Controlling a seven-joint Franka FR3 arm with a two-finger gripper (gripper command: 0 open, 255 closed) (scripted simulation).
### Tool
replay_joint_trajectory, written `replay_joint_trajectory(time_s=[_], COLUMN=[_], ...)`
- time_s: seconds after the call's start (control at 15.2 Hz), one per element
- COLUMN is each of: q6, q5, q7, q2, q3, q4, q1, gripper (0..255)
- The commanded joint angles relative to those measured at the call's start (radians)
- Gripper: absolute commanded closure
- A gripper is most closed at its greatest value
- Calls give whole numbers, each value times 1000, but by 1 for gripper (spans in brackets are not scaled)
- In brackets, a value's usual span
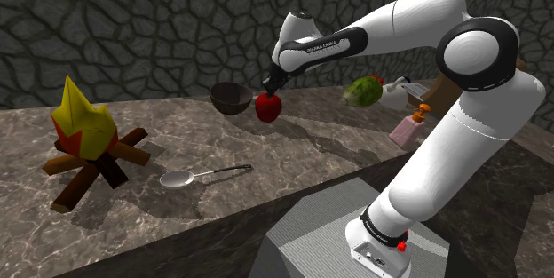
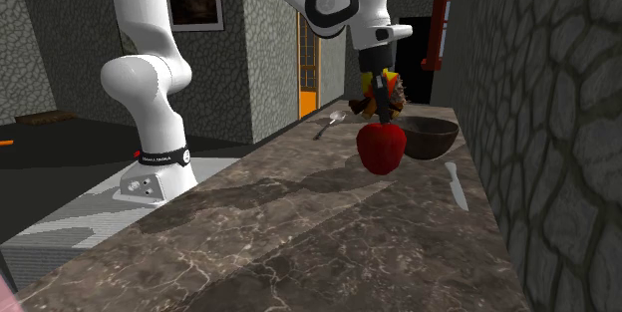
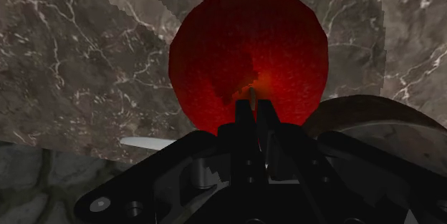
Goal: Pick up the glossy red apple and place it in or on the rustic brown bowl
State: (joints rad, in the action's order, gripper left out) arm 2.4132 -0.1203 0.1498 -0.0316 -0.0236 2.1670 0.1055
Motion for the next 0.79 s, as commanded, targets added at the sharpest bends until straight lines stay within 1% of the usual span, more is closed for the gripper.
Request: replay_joint_trajectory(time_s=[0.0, 0.73], q6=[-13, -156], q5=[2, 18], q7=[-2, -21], q2=[6, 65], q3=[0, -2], q4=[-6, -91], q1=[0, -2], gripper=[255, 255])
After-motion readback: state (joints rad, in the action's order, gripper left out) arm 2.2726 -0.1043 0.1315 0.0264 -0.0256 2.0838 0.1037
